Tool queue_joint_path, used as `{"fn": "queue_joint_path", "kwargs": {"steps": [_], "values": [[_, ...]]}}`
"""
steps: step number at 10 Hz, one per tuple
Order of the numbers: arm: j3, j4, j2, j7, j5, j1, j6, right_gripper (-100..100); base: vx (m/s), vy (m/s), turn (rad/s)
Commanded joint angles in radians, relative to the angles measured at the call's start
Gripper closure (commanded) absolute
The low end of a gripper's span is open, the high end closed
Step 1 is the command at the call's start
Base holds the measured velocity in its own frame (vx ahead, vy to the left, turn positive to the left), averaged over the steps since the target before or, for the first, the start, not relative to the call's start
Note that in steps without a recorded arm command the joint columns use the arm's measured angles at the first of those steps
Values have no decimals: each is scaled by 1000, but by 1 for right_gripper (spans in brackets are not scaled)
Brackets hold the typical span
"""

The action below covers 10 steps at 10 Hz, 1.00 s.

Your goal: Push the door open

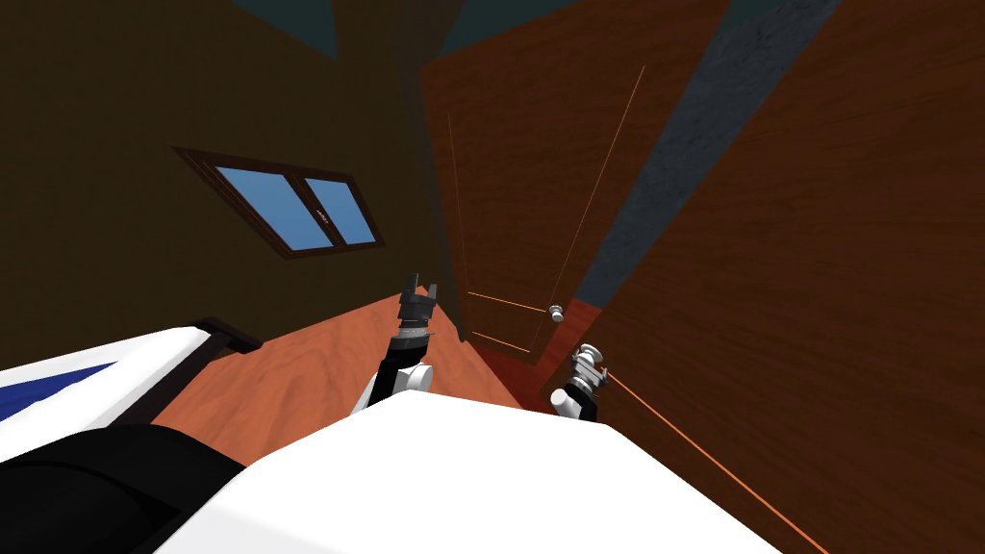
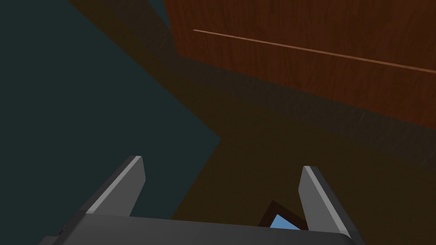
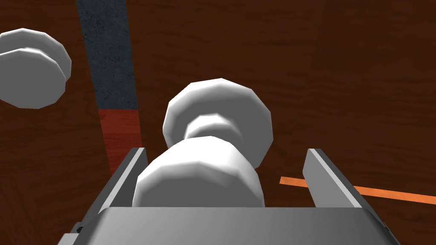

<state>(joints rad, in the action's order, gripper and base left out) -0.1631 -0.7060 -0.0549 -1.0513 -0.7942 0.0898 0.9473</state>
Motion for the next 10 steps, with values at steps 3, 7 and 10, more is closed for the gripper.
{"fn": "queue_joint_path", "kwargs": {"steps": [3, 7, 10], "values": [[-29, -14, -20, 10, -17, -32, 7, 100, 13, -5, 7], [-35, -13, -24, 17, -34, -36, 17, 100, 1, -20, 10], [-35, -13, -24, 17, -34, -36, 17, 100, 17, -17, -7]]}}
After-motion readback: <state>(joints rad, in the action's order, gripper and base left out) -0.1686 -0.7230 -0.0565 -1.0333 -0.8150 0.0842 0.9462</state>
